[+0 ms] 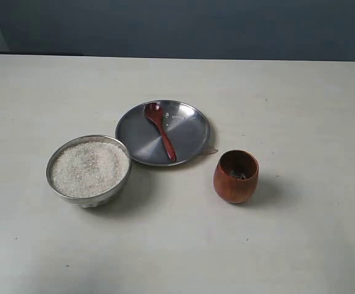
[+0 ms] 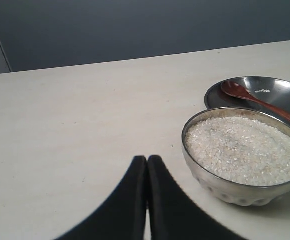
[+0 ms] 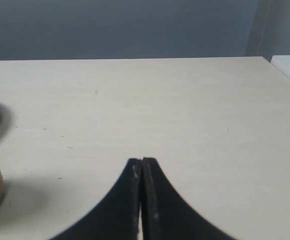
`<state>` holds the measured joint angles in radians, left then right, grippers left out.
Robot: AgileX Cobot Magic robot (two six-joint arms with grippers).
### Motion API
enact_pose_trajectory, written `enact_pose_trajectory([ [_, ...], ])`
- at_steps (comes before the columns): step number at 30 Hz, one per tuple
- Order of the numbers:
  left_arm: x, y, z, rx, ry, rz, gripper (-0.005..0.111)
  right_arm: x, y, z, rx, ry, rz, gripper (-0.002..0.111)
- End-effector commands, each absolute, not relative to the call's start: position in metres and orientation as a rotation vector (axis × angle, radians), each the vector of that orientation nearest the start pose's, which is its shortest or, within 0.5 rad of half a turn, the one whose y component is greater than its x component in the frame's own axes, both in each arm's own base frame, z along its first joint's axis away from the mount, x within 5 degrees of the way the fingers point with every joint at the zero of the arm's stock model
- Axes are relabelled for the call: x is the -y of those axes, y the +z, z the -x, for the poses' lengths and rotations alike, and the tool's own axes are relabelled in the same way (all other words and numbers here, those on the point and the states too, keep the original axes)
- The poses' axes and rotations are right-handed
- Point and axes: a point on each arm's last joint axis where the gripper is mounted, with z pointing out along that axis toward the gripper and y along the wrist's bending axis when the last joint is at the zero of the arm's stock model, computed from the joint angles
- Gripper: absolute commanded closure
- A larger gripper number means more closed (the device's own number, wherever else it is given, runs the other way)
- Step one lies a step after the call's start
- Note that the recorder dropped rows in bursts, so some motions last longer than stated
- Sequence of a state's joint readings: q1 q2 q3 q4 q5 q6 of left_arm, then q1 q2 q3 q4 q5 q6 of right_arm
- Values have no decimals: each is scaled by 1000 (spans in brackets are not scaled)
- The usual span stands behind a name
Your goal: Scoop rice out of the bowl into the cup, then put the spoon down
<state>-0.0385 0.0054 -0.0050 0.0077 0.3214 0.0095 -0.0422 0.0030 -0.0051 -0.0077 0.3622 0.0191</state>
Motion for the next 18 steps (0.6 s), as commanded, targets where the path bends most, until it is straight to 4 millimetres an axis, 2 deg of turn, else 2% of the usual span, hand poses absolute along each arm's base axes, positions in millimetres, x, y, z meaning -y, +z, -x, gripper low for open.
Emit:
enact_pose_trajectory([
  [1, 2, 185, -54, -1797, -13, -50, 106, 3, 181, -53, -1842, -26, -57, 108],
  [18, 2, 185, -54, -1796, -1, -59, 106, 3, 181, -53, -1842, -26, -57, 108],
])
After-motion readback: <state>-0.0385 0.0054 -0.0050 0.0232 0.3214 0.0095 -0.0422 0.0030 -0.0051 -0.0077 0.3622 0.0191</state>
